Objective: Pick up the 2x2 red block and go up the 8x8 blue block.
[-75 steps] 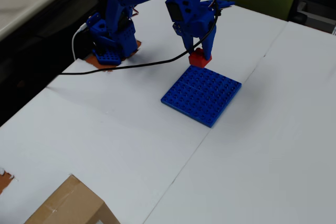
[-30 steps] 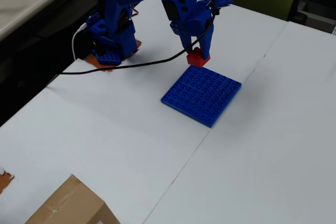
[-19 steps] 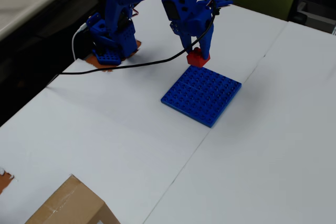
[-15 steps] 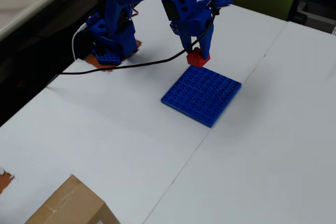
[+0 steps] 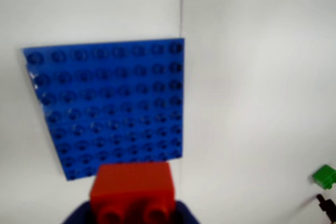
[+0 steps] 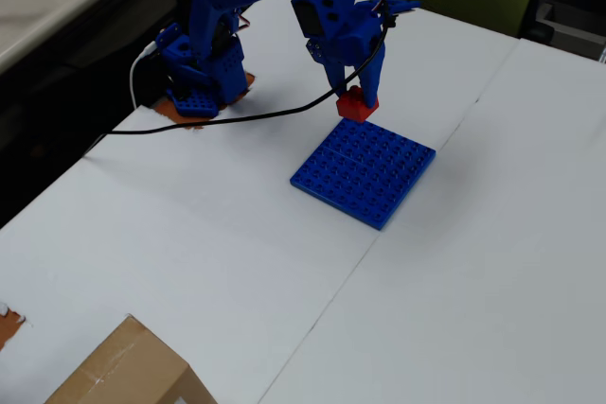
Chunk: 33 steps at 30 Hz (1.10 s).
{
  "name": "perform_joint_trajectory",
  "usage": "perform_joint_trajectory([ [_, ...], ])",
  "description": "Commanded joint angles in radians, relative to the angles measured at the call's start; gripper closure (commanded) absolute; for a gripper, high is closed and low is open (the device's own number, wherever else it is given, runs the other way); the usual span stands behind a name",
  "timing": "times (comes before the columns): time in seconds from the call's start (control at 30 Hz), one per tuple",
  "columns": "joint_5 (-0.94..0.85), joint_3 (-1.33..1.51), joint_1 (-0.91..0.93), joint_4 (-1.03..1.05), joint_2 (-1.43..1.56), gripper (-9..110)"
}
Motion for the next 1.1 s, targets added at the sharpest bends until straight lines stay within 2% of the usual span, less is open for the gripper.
perform_joint_trajectory([
  [0.0, -0.252, -0.008, 0.006, 0.006, 0.028, 101],
  [1.07, -0.247, -0.002, 0.0, -0.003, 0.02, 101],
])
